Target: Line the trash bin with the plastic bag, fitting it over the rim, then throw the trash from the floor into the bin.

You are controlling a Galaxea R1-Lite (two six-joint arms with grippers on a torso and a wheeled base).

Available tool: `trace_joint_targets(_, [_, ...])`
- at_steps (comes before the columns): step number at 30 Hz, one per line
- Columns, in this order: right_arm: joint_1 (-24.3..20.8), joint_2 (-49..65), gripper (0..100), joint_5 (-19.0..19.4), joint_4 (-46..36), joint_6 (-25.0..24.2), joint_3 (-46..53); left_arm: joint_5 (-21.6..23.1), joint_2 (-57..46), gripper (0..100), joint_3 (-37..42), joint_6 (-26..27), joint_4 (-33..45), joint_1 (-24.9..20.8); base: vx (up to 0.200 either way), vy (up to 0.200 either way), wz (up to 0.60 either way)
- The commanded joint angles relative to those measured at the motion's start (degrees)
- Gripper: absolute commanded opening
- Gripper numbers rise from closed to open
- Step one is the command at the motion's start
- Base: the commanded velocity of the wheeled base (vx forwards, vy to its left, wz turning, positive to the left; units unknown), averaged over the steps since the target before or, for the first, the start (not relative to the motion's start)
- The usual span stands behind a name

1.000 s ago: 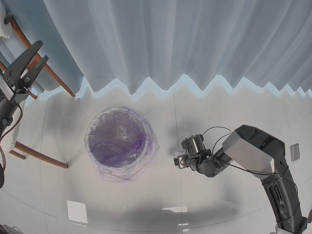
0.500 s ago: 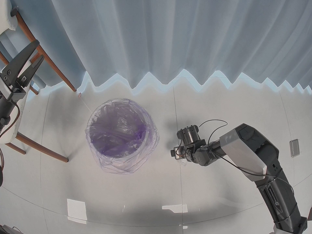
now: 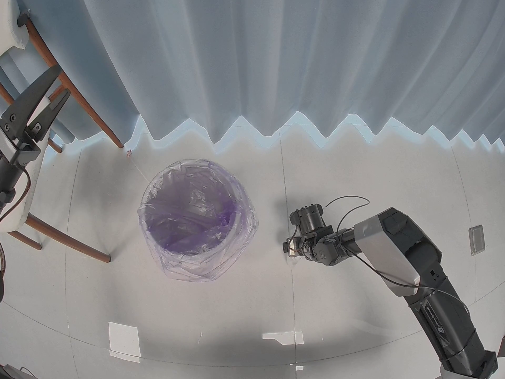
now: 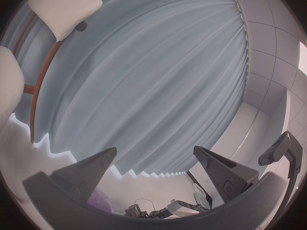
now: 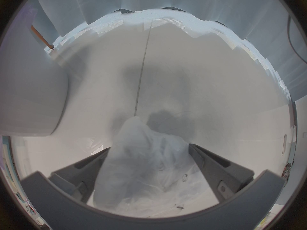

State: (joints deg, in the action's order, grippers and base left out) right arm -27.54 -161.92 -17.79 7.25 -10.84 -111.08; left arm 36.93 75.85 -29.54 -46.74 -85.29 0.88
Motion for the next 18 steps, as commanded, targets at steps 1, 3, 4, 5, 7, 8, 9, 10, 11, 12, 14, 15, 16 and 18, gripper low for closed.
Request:
trace_joint_targets(1, [0.0,-0.2,0,-0.3,0.0,-0.1,0.1,0.0,-0.1,100,0.0,0.0,-0.1,0.0,0.0,0.0,0.0])
trace_joint_targets(3, [0.0,-0.1,0,-0.4,0.0,-0.2,0.3,0.0,-0.1,100,0.0,0.0,-0.1,0.0,0.0,0.0,0.0])
trace_joint_targets(4, [-0.1,0.1,0,-0.5,0.0,-0.3,0.3,0.0,-0.1,100,0.0,0.0,-0.1,0.0,0.0,0.0,0.0])
trace_joint_targets(5, [-0.1,0.5,0,-0.6,0.0,-0.4,0.4,0.0,-0.1,100,0.0,0.0,-0.1,0.0,0.0,0.0,0.0])
trace_joint_targets(7, [-0.1,2.3,0,-0.6,0.0,-0.6,1.0,0.0,-0.2,100,0.0,0.0,-0.1,-0.2,0.0,0.0,0.0])
trace_joint_targets(8, [-0.1,3.1,0,-0.6,0.0,-0.9,1.2,0.0,-0.2,100,0.1,0.0,-0.1,-0.3,0.0,0.0,0.0])
trace_joint_targets(9, [-0.1,4.1,0,-0.6,0.0,-1.2,1.7,0.0,-0.2,100,0.1,0.0,-0.1,-0.3,0.0,0.0,0.0])
trace_joint_targets(10, [-0.1,4.2,0,-0.6,0.0,-1.2,1.8,-0.1,-0.3,100,0.1,0.0,-0.1,-0.3,0.0,0.0,0.0])
trace_joint_targets(11, [-0.3,6.6,0,-0.6,0.0,-2.3,3.7,-0.1,-0.3,100,0.1,0.0,-0.1,-0.2,0.0,0.0,0.0])
trace_joint_targets(12, [-0.5,7.8,0,-0.6,0.0,-3.0,5.1,0.0,-0.3,100,0.1,0.0,-0.1,-0.2,0.0,0.0,0.0])
trace_joint_targets(14, [-0.9,10.4,0,-0.5,0.0,-4.5,9.0,0.0,-0.2,100,0.1,0.0,-0.1,0.0,0.0,0.0,0.0])
trace_joint_targets(15, [-1.4,11.8,0,-0.5,0.2,-5.2,11.3,0.0,-0.2,100,0.1,0.0,-0.1,0.0,0.0,0.0,0.0])
trace_joint_targets(16, [-1.4,11.8,0,-0.5,0.2,-5.2,11.3,0.0,-0.2,100,0.1,0.0,-0.1,0.0,0.0,0.0,0.0])
trace_joint_targets(18, [-2.0,16.0,0,-0.4,0.7,-6.2,17.2,0.1,-0.3,100,0.5,0.0,-0.1,-0.1,0.0,0.0,0.0])
